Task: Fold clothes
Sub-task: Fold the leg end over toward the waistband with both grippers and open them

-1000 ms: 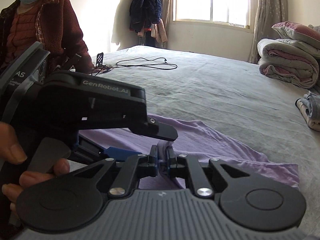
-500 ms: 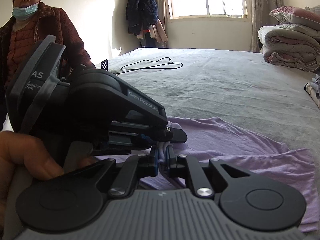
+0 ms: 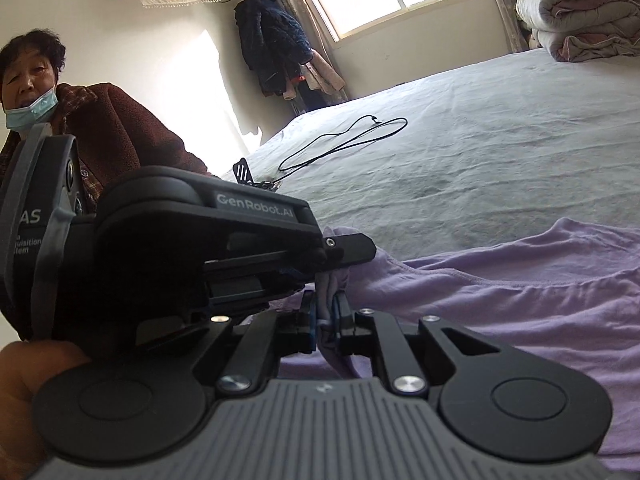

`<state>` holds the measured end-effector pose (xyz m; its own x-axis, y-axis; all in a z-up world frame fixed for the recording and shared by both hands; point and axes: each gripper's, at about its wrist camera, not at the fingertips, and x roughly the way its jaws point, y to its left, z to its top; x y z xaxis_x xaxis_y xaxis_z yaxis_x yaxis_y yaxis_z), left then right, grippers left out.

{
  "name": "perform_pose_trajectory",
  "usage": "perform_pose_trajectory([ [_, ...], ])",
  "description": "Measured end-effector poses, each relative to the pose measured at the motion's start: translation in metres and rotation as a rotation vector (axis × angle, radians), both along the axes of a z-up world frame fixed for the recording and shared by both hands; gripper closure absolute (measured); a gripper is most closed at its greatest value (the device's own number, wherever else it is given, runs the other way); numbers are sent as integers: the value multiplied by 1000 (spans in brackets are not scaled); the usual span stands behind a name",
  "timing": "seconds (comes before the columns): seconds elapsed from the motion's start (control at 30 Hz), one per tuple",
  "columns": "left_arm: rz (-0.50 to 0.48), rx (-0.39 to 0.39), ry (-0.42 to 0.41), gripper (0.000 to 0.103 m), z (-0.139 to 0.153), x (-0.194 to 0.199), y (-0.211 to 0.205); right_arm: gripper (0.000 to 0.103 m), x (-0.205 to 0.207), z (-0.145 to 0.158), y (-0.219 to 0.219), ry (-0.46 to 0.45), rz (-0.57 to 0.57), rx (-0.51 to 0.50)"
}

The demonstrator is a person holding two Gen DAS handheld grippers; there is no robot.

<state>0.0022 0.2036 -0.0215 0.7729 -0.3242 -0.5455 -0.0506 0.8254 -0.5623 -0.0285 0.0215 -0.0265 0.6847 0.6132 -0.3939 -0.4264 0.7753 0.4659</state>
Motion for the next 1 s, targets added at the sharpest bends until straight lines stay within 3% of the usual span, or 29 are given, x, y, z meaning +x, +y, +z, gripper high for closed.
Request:
perform_pose_trajectory([
  [0.37,156,27,70,98,-16,-6,53,85,11,-18,33,163,75,145],
  [0.57,221,35,49,78,-13,-22,68,83,7,-25,35,253,133,222],
  [0.63,240,26,25,78,-10,-28,72,78,0,-21,31,238,158,215],
  [0.67,245,13,13,78,-9,-31,73,66,-4,-18,28,226,158,210],
  [0.7,244,-3,-2,78,-8,-33,73,59,-7,-16,23,212,152,207],
  [0.83,191,-45,-64,78,-3,-36,65,58,-10,-13,0,200,108,196],
  [1.0,41,23,-63,78,-9,-26,36,53,-8,-12,-32,172,6,137],
])
